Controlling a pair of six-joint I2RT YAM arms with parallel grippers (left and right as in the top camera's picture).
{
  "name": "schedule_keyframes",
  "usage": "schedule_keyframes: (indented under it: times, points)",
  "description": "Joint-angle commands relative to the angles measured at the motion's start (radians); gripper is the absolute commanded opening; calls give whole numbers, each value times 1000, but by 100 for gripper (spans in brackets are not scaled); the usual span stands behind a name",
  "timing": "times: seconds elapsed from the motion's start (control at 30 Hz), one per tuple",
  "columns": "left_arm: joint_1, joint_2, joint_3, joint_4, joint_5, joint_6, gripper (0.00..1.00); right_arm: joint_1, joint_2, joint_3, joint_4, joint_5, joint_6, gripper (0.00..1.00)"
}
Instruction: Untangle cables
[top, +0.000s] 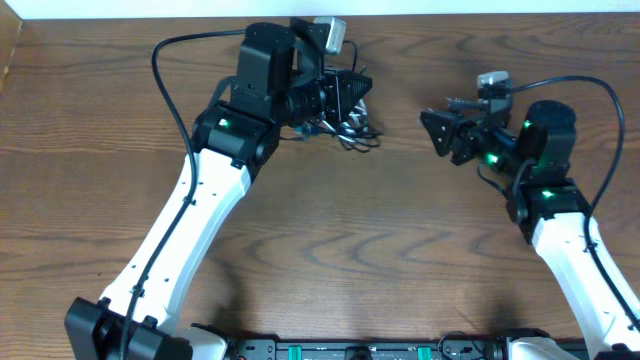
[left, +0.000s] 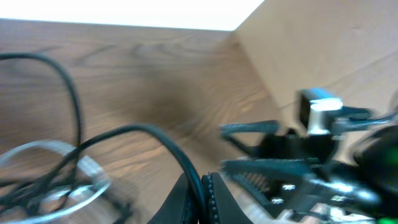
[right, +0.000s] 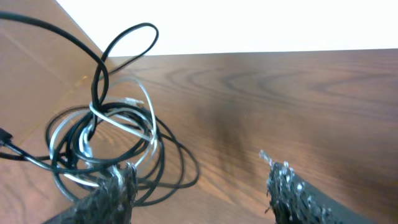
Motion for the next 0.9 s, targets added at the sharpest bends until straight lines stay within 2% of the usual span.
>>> schedule_keyframes:
  times: [0.0, 0.27, 0.37, 0.77, 0.87]
  points:
    - [18, -4, 22, 29, 117, -60, 8, 42, 23, 16, 63, -40, 76, 65]
    - [43, -4, 22, 39, 112, -67, 7, 121, 95, 16, 159, -64, 113, 66]
    - [43, -4, 22, 47, 112, -85, 8, 152, 149, 16, 247, -63, 143, 66]
    - [44, -4, 22, 61, 117, -114, 7, 177, 280, 16, 385, -53, 196, 65]
    - [44, -4, 22, 61, 117, -114, 7, 193, 299, 16, 439, -73, 194, 68]
